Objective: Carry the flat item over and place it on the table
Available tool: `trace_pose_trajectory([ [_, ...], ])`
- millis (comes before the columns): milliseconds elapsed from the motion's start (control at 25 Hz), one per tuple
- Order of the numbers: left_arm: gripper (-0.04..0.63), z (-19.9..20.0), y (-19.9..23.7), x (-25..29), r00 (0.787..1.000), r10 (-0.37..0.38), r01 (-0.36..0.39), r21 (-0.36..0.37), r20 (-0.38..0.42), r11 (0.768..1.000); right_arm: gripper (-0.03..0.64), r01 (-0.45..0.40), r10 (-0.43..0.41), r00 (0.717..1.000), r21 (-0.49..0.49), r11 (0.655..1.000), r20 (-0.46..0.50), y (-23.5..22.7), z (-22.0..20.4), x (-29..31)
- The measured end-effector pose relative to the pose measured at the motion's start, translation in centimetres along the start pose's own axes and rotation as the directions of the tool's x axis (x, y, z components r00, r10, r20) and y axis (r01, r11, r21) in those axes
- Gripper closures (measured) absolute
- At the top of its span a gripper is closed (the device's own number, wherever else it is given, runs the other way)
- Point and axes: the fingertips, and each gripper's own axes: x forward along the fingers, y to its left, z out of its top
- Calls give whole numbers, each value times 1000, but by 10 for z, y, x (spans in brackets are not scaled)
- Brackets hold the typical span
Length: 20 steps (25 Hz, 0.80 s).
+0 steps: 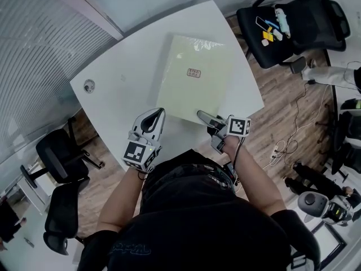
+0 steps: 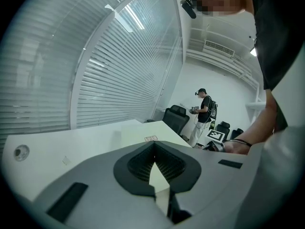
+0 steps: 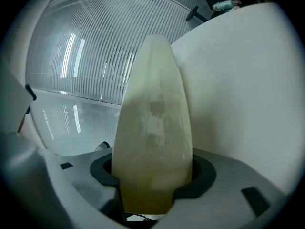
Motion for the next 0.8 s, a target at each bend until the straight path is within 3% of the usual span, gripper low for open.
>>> trace_pose_trajectory([
  [440,583,0,1,-2,1000,2,-2,-3,-6,1000,327,-54,53,998,-58,997,-15,2,1,6],
  [560,583,-2,-1,0,1000,0,0,-4,-8,1000,316,7,-7,1000,-11,1000,-14,-14,-3,3],
  [680,583,-4,-1,1,1000,-5,4,-6,-9,1000,305,15,-16,1000,-41,999,-16,-18,-2,5],
  [800,583,-5,-2,-1,1000,-7,7,-7,-13,1000,285,77,-78,997,-51,996,-24,-30,-3,5],
])
